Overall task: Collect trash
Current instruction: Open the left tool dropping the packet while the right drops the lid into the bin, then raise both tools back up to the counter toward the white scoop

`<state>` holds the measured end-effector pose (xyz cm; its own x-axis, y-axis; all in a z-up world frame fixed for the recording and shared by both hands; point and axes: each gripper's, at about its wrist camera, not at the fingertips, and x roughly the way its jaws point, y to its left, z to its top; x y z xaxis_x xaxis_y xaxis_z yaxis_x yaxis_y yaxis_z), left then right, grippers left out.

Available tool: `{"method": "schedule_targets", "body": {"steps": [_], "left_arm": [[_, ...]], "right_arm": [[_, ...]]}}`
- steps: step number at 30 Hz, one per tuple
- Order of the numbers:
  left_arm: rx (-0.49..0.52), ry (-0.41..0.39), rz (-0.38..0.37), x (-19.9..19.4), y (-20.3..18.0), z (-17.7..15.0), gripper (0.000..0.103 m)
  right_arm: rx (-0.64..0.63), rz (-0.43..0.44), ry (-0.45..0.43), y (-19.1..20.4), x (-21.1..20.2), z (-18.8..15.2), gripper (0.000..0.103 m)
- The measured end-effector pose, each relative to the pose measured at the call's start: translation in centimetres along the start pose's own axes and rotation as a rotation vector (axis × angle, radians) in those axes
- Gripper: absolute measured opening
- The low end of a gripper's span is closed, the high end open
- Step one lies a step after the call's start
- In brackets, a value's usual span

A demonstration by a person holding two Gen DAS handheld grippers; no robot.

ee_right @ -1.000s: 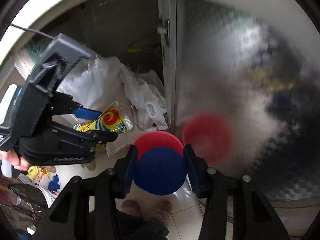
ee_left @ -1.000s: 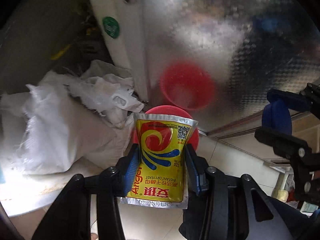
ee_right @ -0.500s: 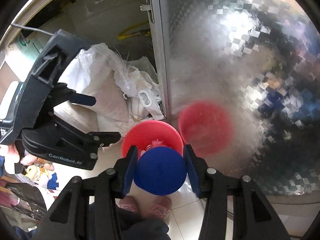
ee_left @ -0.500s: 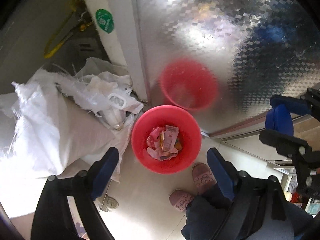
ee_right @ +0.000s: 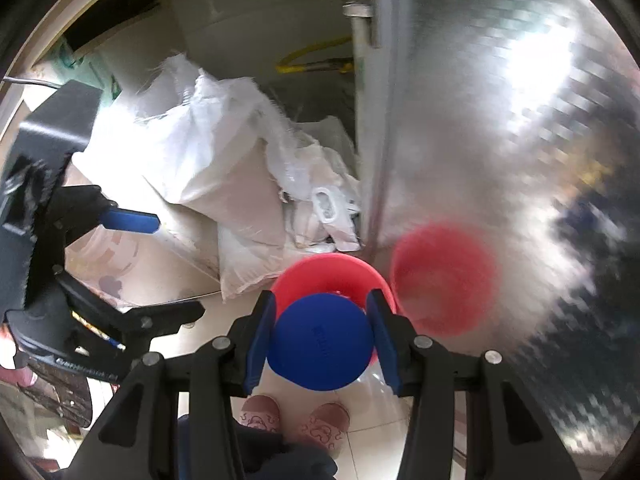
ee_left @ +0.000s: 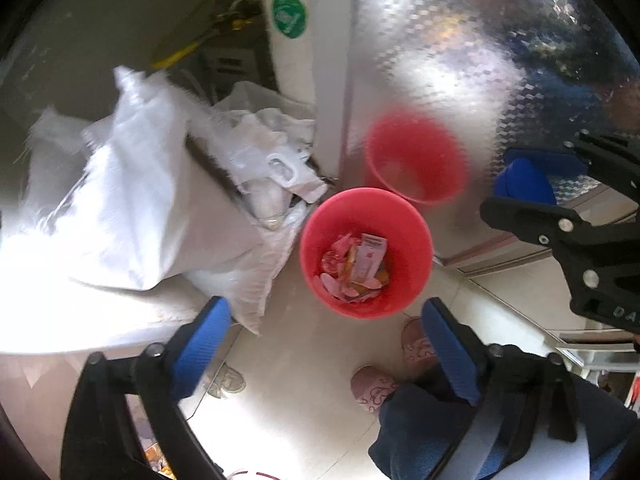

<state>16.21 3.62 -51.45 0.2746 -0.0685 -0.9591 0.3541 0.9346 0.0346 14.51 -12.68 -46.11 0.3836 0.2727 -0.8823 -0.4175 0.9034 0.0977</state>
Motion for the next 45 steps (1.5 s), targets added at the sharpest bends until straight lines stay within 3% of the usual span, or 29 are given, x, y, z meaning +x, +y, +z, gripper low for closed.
{"method": "schedule_targets", "body": {"steps": [10, 11, 13, 19, 23, 25, 34, 45], "left_arm": [[-0.093, 0.022, 0.027, 0.4, 3.0, -2.5, 0.103], [-0.094, 0.026, 0.027, 0.6, 3.2, -2.6, 0.103], [-0.095, 0.034, 0.031, 0.8, 3.4, -2.8, 0.103], [-0.107, 0.004, 0.04, -1.2, 3.4, -3.3, 0.103], [-0.113, -0.008, 0.037, -4.2, 3.5, -3.0, 0.103], [-0.115, -0.017, 0.037, -6.5, 3.7, -2.8, 0.103], [-0.119, -0.069, 0.052, -17.9, 4.9, -1.1, 0.103], [-0.063, -0.135, 0.042, -26.8, 4.5, 3.1, 0.103]], "right_arm": [[-0.088, 0.015, 0.032, 1.8, 2.1, 0.9, 0.045], [-0.094, 0.004, 0.036, 1.8, 2.3, 0.8, 0.049], [-0.098, 0.01, 0.039, 1.9, 2.7, 0.8, 0.076], [-0.098, -0.004, 0.074, 2.1, 2.2, 0.7, 0.078], [-0.081, -0.011, 0.078, 2.6, 0.0, 1.2, 0.079], [-0.073, -0.015, 0.074, 3.1, -1.6, 1.6, 0.086], [-0.047, -0.017, 0.025, 5.4, -11.3, 5.1, 0.098], [-0.001, -0.069, -0.039, 5.9, -20.1, 9.5, 0.102]]}}
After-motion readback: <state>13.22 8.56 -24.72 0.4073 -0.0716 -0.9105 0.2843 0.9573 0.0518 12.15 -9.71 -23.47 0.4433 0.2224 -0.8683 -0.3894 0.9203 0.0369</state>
